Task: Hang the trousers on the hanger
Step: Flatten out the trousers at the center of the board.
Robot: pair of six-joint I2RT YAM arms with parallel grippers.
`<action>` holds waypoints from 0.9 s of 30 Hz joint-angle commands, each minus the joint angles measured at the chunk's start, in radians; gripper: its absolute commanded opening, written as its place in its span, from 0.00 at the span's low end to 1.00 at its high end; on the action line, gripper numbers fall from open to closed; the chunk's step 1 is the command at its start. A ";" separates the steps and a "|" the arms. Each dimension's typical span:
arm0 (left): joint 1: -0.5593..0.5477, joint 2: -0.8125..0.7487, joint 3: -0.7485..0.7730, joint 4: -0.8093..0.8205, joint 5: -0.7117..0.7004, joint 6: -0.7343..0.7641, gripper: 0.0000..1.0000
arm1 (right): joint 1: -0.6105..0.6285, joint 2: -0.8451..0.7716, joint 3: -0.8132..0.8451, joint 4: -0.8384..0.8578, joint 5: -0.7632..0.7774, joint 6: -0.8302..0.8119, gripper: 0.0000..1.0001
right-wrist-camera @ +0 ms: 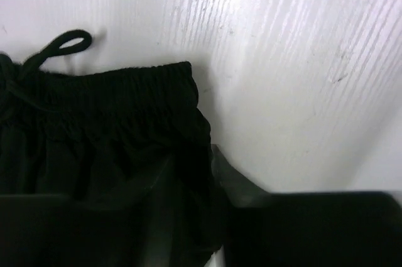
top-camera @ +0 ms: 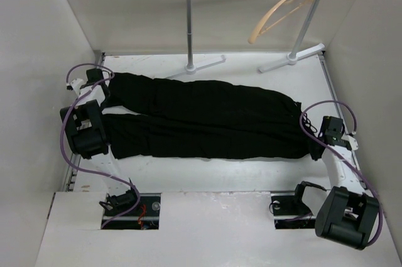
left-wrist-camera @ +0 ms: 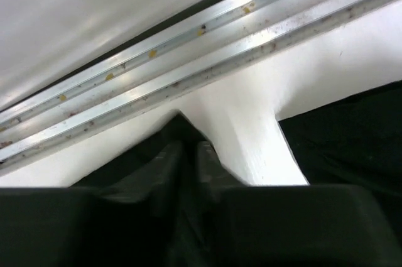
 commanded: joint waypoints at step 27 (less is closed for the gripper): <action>0.090 -0.811 -0.765 -0.134 0.388 -0.293 0.49 | 0.538 -0.223 0.050 -0.020 -0.108 -0.087 0.32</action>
